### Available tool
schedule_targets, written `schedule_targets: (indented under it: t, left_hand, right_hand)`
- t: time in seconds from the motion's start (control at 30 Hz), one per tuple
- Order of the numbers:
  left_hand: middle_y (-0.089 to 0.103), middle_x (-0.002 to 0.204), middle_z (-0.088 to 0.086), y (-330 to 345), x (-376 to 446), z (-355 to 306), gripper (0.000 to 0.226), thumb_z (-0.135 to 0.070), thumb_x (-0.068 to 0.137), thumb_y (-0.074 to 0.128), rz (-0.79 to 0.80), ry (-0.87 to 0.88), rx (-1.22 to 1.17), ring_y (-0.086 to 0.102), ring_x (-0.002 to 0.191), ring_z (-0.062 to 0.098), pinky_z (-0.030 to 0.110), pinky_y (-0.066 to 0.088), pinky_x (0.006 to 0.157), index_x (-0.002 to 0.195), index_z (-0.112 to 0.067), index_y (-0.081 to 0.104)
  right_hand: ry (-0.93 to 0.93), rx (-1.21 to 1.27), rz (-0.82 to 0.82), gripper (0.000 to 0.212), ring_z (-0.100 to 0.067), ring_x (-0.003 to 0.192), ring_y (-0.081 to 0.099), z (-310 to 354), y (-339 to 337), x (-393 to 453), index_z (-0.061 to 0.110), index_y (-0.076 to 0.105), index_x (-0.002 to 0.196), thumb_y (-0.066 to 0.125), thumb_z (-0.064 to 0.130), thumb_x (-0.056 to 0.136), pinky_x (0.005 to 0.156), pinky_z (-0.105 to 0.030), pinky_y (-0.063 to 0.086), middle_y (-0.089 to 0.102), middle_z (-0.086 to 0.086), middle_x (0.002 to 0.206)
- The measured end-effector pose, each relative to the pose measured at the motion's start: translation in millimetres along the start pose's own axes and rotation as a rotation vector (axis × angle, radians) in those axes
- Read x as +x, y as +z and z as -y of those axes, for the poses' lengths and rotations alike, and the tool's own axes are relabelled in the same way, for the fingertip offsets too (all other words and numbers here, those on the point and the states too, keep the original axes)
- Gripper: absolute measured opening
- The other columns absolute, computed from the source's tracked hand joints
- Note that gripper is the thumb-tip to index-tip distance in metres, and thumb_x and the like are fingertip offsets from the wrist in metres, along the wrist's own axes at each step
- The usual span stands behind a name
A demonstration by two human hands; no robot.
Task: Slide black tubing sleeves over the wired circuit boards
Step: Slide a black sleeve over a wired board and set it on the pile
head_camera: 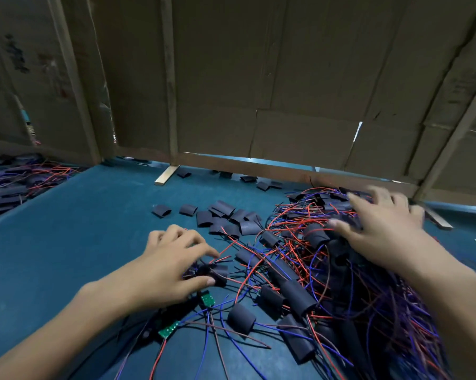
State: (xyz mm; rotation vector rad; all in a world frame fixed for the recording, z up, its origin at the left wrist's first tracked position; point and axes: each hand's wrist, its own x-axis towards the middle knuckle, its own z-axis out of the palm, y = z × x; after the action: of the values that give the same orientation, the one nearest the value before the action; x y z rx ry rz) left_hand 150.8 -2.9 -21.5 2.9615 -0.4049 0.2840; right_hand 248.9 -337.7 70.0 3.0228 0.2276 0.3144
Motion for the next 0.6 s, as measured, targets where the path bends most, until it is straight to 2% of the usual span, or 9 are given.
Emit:
schedule_targets:
  t: [0.07, 0.1, 0.17, 0.23, 0.33, 0.47, 0.6]
  left_hand:
    - [0.053, 0.106, -0.021, -0.6, 2.3, -9.6, 0.030, -0.061, 0.093, 0.050, -0.102, 0.079, 0.010, 0.043, 0.112, 0.011, 0.035, 0.023, 0.092, 0.114, -0.044, 0.064]
    - [0.059, 0.099, -0.017, -1.2, 3.9, -14.5, 0.019, -0.049, 0.094, 0.057, -0.161, 0.113, 0.028, 0.050, 0.105, 0.015, 0.038, 0.029, 0.089, 0.105, -0.039, 0.069]
    - [0.062, 0.090, -0.011, -3.2, 8.9, -21.7, 0.009, -0.034, 0.090, 0.066, -0.245, 0.133, 0.044, 0.056, 0.092, 0.019, 0.041, 0.036, 0.081, 0.095, -0.033, 0.073]
    - [0.062, 0.090, -0.012, -5.0, 13.5, -25.9, 0.007, -0.028, 0.089, 0.074, -0.309, 0.122, -0.042, 0.055, 0.088, 0.018, 0.040, 0.035, 0.079, 0.095, -0.032, 0.074]
    - [0.062, 0.096, -0.016, -5.5, 19.6, -23.8, 0.007, -0.038, 0.092, 0.070, -0.347, 0.057, -0.176, 0.055, 0.093, 0.013, 0.039, 0.034, 0.081, 0.099, -0.034, 0.071]
    - [0.052, 0.116, -0.019, 4.0, 20.2, -7.5, 0.038, -0.051, 0.092, 0.065, -0.111, -0.055, -0.235, 0.043, 0.111, 0.005, 0.033, 0.033, 0.096, 0.127, -0.041, 0.055]
    - [0.054, 0.112, -0.024, 14.6, 8.4, 3.8, 0.041, -0.062, 0.093, 0.055, 0.008, -0.012, -0.180, 0.039, 0.112, 0.005, 0.034, 0.032, 0.098, 0.128, -0.042, 0.056]
  right_hand:
    - [-0.192, 0.214, -0.295, 0.058, -0.037, 0.126, 0.048, 25.1, -5.7, -12.2, 0.021, 0.056, 0.139, 0.053, 0.058, 0.095, 0.101, -0.049, 0.036, 0.051, -0.010, 0.143]
    - [-0.337, 0.355, -0.339, 0.054, -0.034, 0.120, 0.054, 41.6, -6.1, -21.1, 0.020, 0.062, 0.133, 0.054, 0.057, 0.094, 0.099, -0.048, 0.042, 0.059, -0.008, 0.134]
    - [-0.583, 0.495, -0.157, 0.054, -0.025, 0.112, 0.060, 79.3, 6.0, -42.0, 0.024, 0.065, 0.127, 0.051, 0.062, 0.091, 0.097, -0.044, 0.048, 0.066, -0.002, 0.121]
    - [-0.678, 0.338, 0.033, 0.045, -0.027, 0.113, 0.056, 111.4, 31.6, -57.2, 0.023, 0.061, 0.126, 0.054, 0.050, 0.092, 0.096, -0.042, 0.046, 0.062, -0.003, 0.120]
    - [-0.647, 0.215, 0.111, 0.030, -0.033, 0.114, 0.050, 119.3, 60.6, -52.8, 0.017, 0.061, 0.122, 0.053, 0.032, 0.097, 0.097, -0.041, 0.042, 0.057, -0.007, 0.121]
    - [-0.556, 0.289, 0.107, 0.024, -0.031, 0.111, 0.055, 101.7, 70.2, -35.0, 0.012, 0.070, 0.109, 0.054, 0.026, 0.097, 0.094, -0.038, 0.042, 0.060, -0.011, 0.112]
    - [-0.447, 0.140, 0.121, 0.022, -0.035, 0.112, 0.056, 98.9, 72.1, -28.8, 0.006, 0.067, 0.106, 0.055, 0.020, 0.093, 0.091, -0.037, 0.046, 0.058, -0.015, 0.114]
